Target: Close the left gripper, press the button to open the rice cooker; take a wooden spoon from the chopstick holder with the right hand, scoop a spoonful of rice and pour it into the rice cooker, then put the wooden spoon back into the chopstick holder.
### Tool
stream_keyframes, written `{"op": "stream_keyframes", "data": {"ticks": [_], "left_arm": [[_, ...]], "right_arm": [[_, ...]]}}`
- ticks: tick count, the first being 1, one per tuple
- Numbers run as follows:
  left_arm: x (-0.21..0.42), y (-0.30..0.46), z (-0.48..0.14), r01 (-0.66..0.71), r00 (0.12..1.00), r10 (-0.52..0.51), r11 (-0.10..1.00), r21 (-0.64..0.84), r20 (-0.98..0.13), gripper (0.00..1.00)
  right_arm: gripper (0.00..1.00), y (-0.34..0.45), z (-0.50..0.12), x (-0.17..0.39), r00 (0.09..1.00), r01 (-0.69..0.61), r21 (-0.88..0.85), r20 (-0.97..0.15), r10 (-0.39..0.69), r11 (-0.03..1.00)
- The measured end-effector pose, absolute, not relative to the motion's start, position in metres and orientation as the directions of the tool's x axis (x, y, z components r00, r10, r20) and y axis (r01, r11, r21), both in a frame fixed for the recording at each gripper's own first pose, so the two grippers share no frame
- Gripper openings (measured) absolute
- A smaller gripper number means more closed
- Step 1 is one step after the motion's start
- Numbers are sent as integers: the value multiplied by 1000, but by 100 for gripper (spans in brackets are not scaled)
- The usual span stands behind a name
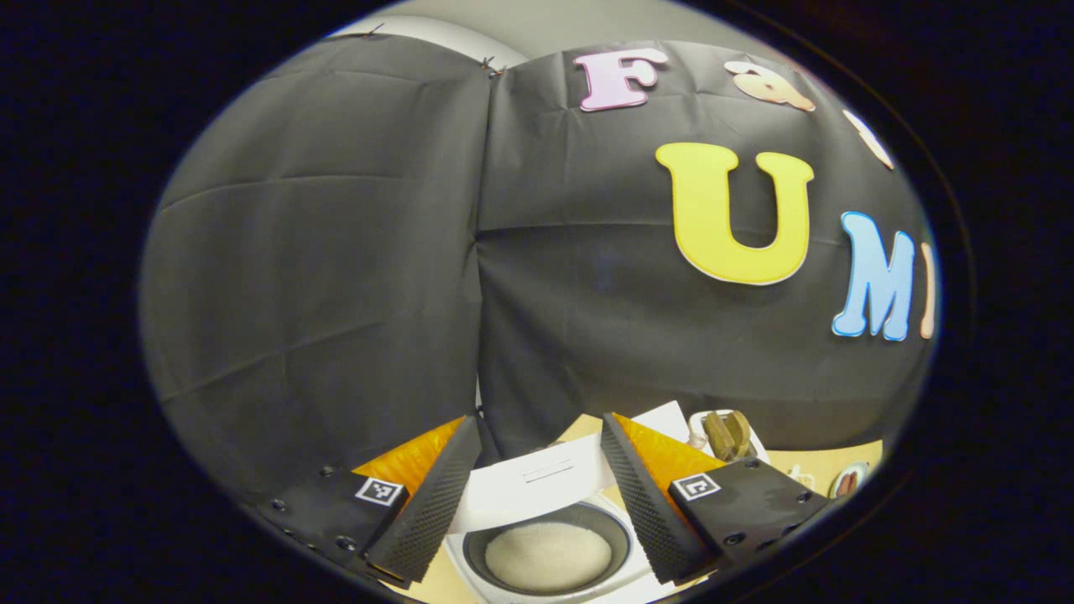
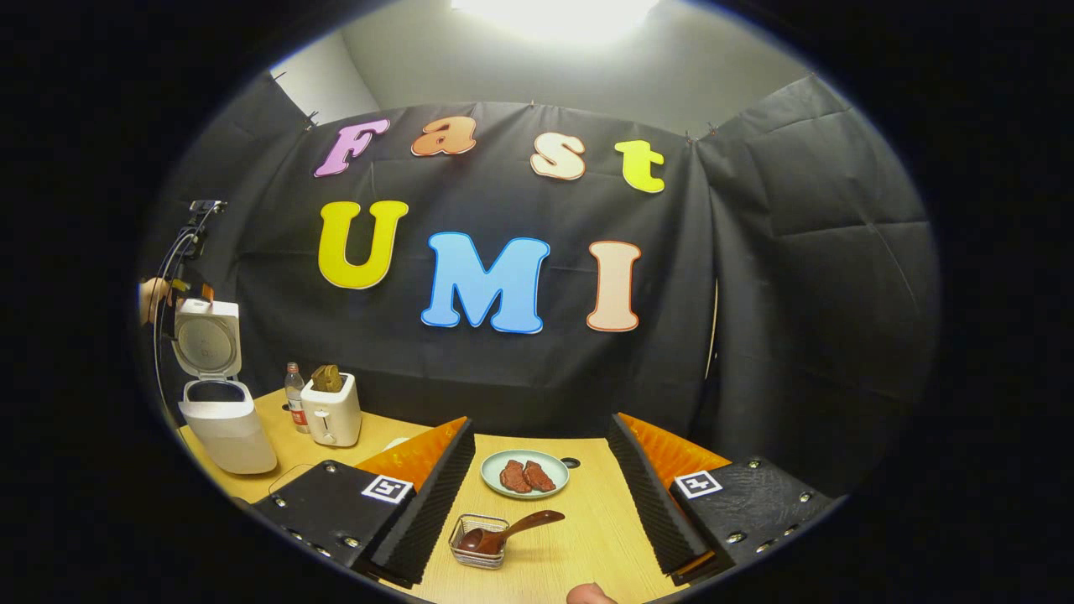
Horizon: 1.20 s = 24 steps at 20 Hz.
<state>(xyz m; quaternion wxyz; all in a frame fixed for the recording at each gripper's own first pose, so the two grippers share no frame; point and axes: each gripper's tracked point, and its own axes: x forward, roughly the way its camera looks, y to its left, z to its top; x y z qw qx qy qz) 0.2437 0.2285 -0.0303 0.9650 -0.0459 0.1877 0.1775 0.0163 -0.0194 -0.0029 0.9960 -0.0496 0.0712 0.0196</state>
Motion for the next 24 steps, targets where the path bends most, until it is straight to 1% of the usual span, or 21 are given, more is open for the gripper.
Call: {"op": "stream_keyframes", "data": {"ticks": [5,9,13,14,15,23,24], "left_arm": [[220,203,-48,-329,870,280,943,-53,-406,99],[204,187,-62,-312,866,270,950,-33,-421,99],[191,171,-80,-305,859,255,951,-44,-443,99],[186,168,-85,-306,857,251,950,-53,-451,98],[182,164,-91,-305,853,245,950,-61,-460,99],[155,140,-151,-294,809,206,953,-75,-550,98],[152,138,-156,-293,805,209,954,-67,-555,100]], "right_arm": [[98,-17,-1,17,989,-67,-87,-136,55,994],[98,-17,-1,16,988,-80,-81,-137,69,993],[98,-21,-5,16,987,-85,-73,-143,74,994],[98,-23,-6,17,987,-84,-73,-143,73,994],[98,-24,-6,17,987,-83,-73,-142,72,994],[98,-34,-9,16,987,-75,-64,-148,65,995],[98,-34,-10,16,987,-75,-63,-148,65,995]]}}
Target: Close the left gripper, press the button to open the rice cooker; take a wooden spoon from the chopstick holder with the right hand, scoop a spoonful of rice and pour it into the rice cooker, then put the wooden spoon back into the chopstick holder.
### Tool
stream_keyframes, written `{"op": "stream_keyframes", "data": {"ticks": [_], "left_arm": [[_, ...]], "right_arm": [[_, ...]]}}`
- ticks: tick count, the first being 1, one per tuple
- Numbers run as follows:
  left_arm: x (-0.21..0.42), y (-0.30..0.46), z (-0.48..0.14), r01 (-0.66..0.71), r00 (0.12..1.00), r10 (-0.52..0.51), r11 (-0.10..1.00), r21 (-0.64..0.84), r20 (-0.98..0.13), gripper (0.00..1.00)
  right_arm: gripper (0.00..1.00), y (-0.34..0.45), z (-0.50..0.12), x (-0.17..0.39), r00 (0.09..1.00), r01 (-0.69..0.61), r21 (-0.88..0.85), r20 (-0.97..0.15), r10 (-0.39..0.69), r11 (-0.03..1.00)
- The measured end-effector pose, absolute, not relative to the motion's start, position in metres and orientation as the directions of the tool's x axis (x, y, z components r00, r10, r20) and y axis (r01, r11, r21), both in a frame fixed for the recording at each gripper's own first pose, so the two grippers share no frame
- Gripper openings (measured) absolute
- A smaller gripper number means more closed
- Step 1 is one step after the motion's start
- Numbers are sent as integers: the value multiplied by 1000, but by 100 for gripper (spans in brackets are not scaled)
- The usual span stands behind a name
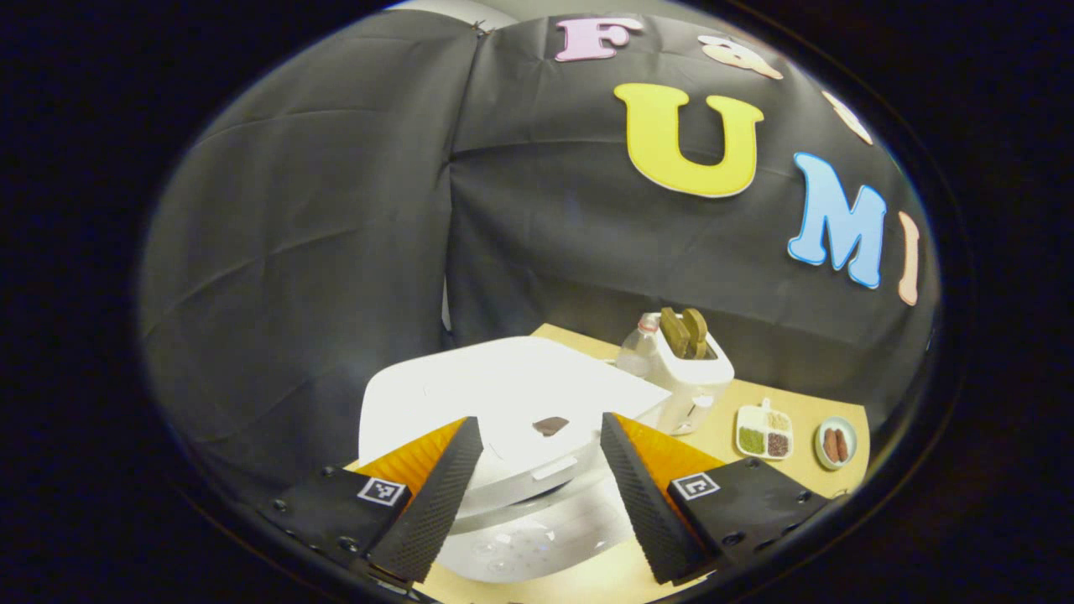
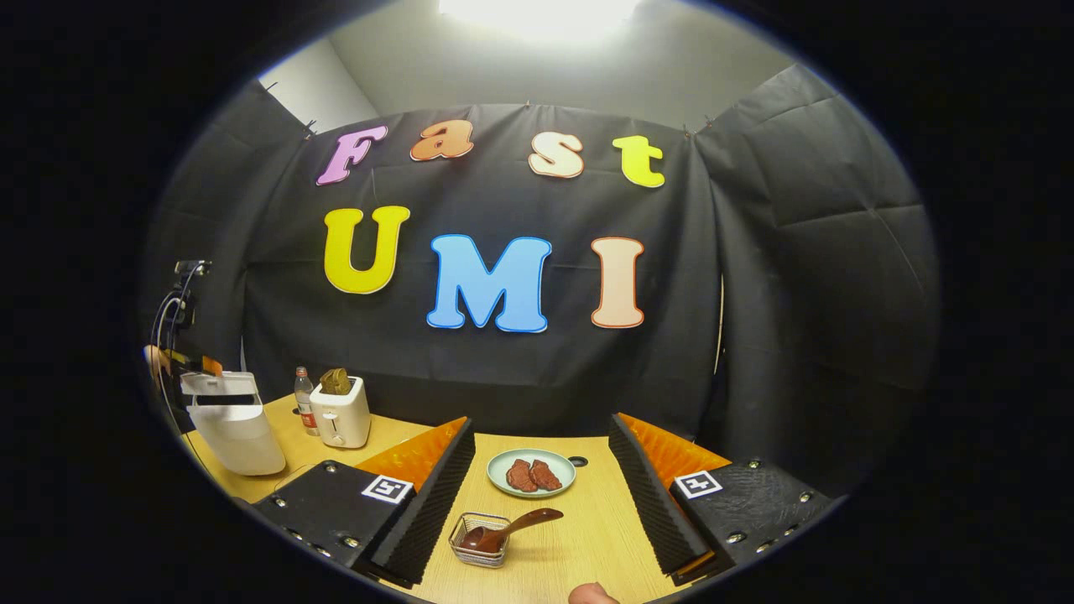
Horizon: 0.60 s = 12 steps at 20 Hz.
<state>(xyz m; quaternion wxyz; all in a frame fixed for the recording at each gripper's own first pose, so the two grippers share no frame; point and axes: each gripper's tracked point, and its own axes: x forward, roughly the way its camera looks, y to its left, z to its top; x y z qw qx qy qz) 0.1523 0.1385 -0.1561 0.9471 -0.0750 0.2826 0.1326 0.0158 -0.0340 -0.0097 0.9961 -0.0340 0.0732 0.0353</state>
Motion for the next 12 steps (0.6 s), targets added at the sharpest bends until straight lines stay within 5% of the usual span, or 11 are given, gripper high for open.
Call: {"op": "stream_keyframes", "data": {"ticks": [12], "left_arm": [[137,137,-201,-296,757,184,952,-78,-627,100]], "right_arm": [[98,-24,-13,18,984,-94,-60,-156,84,994]]}}
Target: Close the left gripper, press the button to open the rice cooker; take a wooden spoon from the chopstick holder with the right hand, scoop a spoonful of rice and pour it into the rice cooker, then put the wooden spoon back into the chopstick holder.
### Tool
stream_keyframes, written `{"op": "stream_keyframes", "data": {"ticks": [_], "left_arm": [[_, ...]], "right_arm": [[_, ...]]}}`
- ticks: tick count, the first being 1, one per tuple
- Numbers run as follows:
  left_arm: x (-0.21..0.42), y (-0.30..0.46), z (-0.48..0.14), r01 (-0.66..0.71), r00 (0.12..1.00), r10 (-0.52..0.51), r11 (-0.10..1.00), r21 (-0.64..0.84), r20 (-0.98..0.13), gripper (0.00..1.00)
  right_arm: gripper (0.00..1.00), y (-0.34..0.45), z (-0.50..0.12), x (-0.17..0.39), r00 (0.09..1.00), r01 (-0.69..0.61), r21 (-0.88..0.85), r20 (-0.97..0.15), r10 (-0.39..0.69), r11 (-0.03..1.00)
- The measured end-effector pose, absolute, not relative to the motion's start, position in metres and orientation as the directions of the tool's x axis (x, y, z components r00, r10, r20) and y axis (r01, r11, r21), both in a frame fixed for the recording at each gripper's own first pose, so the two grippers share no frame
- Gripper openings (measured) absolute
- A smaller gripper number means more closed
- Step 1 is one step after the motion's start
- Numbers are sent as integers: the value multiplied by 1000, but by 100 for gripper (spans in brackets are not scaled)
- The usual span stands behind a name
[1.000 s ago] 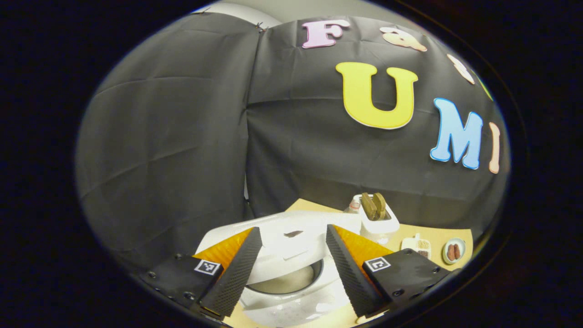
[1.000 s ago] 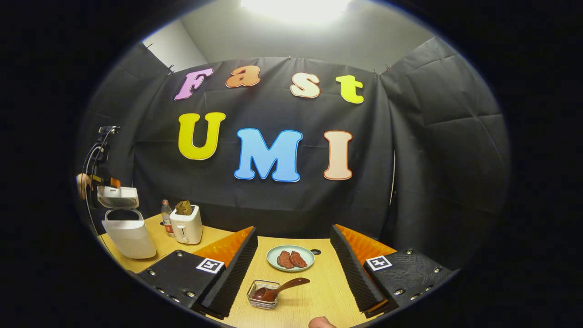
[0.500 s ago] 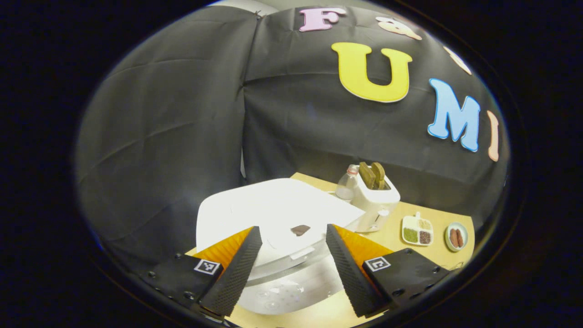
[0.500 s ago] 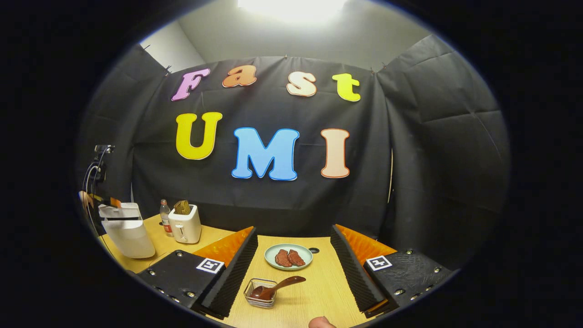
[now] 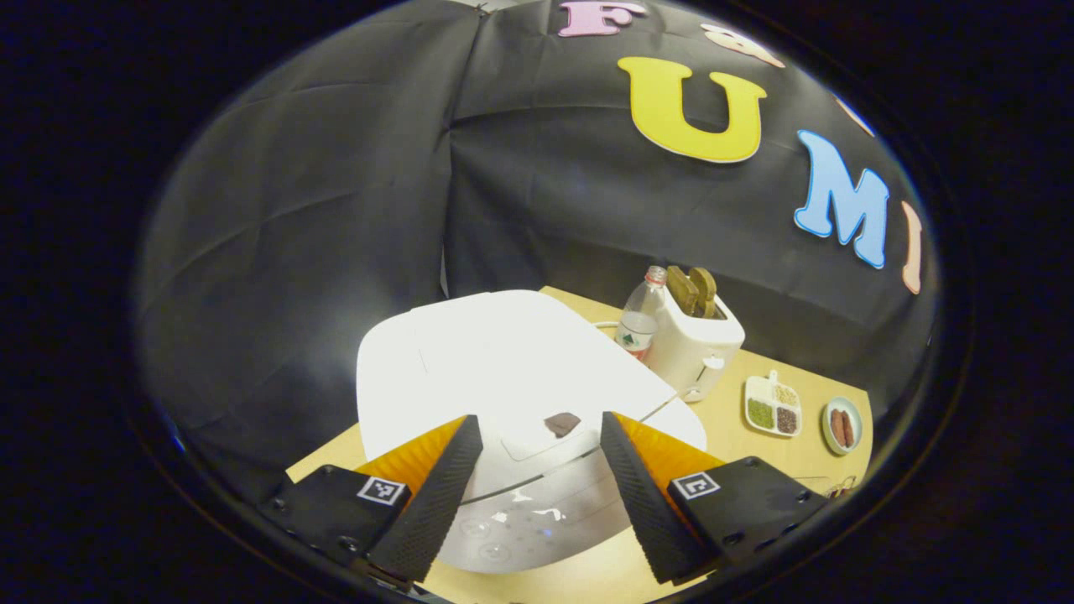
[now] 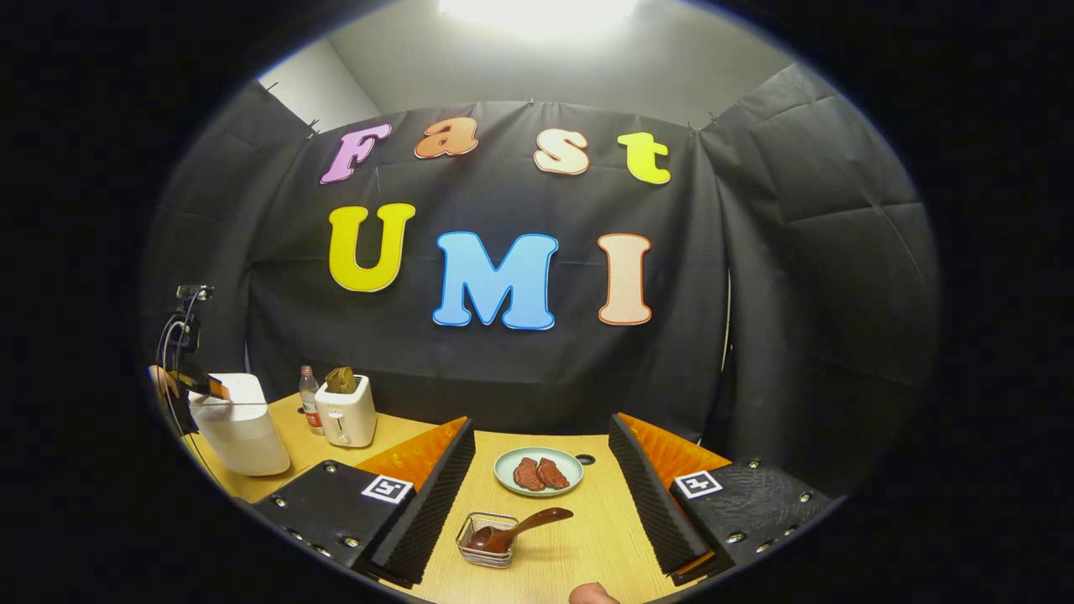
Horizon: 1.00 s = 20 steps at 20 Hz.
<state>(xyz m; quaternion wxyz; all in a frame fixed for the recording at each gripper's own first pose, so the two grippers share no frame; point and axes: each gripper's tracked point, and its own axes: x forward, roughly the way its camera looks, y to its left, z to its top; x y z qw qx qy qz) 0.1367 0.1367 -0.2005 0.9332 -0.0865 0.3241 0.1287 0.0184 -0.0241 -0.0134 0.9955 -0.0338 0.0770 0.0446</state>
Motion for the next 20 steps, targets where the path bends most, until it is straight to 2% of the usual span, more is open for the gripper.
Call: {"op": "stream_keyframes", "data": {"ticks": [4,8,11,12,13,18,20], "left_arm": [[139,137,-202,-319,762,168,938,-137,-625,100],[141,138,-199,-268,784,152,957,-108,-602,97],[141,125,-181,-246,819,105,952,-181,-564,98],[139,126,-174,-232,839,101,955,-184,-535,98],[137,123,-164,-211,862,93,960,-186,-498,98],[115,89,-82,-67,957,9,979,-192,-291,94],[103,81,-49,-26,979,-8,987,-162,-205,96]], "right_arm": [[98,-20,-14,19,983,-97,-54,-159,87,994],[98,-7,-10,21,981,-115,-34,-160,108,993],[98,7,6,24,981,-138,-10,-138,135,990],[93,9,11,25,982,-139,-9,-129,137,990],[98,12,14,24,983,-143,-8,-121,141,990],[98,27,35,17,986,-143,2,-83,143,990],[98,36,43,14,988,-143,19,-61,144,990]]}}
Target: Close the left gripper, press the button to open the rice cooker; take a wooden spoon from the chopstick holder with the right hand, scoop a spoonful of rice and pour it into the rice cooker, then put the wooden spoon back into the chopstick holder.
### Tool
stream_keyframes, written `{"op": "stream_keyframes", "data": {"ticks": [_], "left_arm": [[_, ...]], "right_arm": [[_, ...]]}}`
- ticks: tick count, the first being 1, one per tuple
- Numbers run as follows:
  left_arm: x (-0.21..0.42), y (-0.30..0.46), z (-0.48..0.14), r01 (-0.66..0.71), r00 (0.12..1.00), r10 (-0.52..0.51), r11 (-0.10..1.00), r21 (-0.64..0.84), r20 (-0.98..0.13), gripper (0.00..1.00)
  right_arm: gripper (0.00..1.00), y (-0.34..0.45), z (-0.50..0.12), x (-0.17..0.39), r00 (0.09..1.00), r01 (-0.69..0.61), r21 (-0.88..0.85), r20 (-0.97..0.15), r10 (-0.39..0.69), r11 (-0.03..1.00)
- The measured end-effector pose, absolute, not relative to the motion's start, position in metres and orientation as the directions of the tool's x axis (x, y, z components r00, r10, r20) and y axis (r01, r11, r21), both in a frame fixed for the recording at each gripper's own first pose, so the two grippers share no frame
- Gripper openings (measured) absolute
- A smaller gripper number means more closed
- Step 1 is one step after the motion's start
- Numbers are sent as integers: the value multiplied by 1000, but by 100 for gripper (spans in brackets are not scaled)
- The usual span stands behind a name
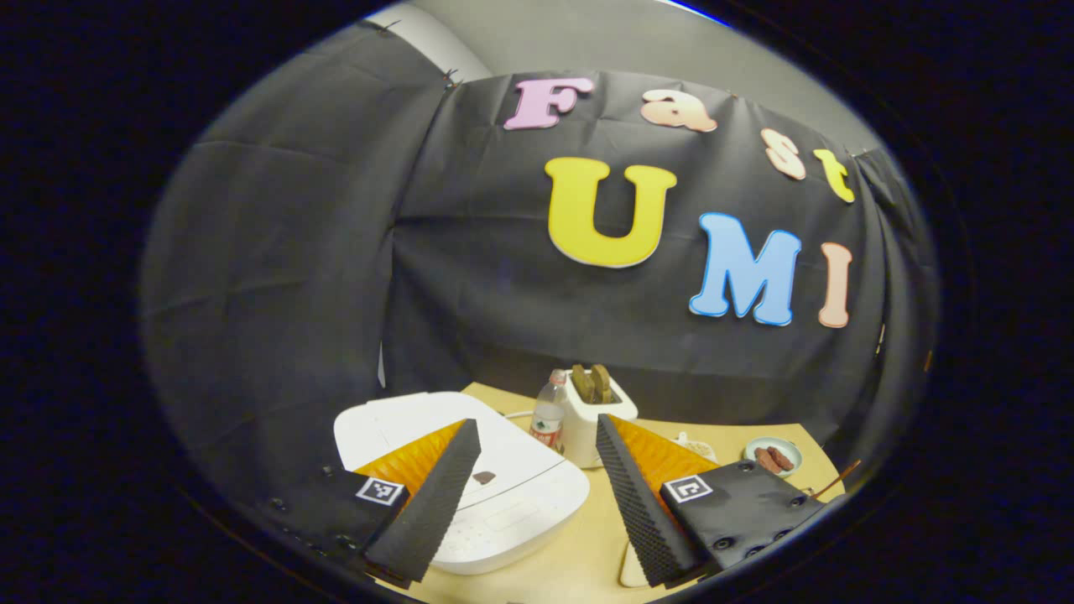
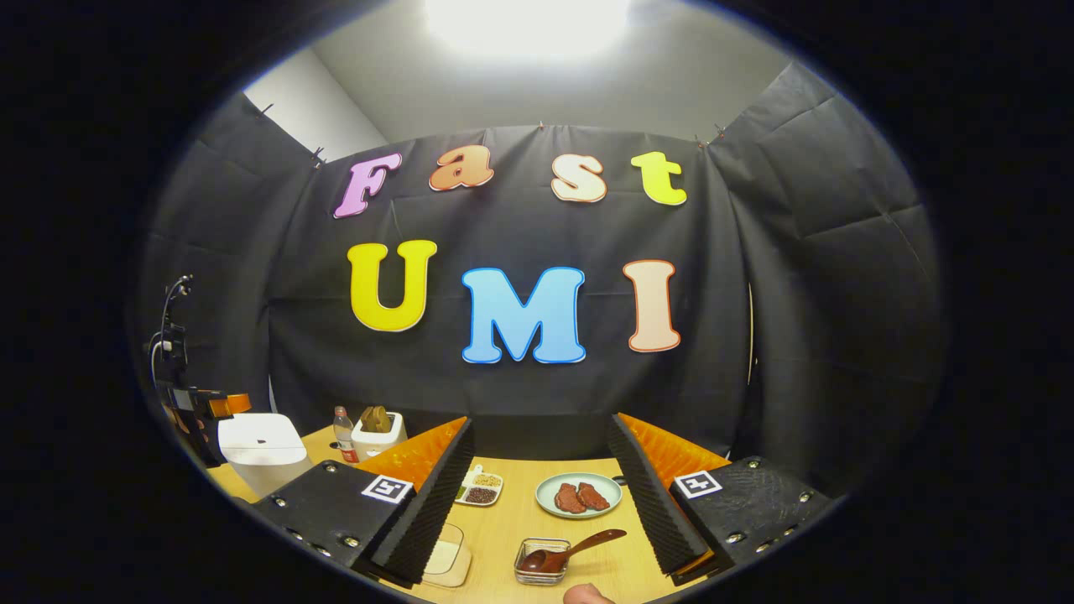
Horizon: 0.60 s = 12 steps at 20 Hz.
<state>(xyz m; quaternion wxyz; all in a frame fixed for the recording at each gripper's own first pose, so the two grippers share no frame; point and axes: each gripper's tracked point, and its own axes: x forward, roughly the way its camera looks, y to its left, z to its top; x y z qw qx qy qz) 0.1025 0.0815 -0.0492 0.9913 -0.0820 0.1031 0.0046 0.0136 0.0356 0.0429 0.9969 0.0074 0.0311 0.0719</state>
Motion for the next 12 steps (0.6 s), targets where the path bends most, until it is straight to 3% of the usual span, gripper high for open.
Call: {"op": "stream_keyframes", "data": {"ticks": [6,12], "left_arm": [[39,54,30,45,999,-47,996,-74,-25,99],[-2,19,59,84,993,-81,996,-38,84,96]], "right_arm": [[98,45,48,2,992,-122,47,-10,122,991],[97,57,41,-10,993,-120,91,-6,121,989]]}}
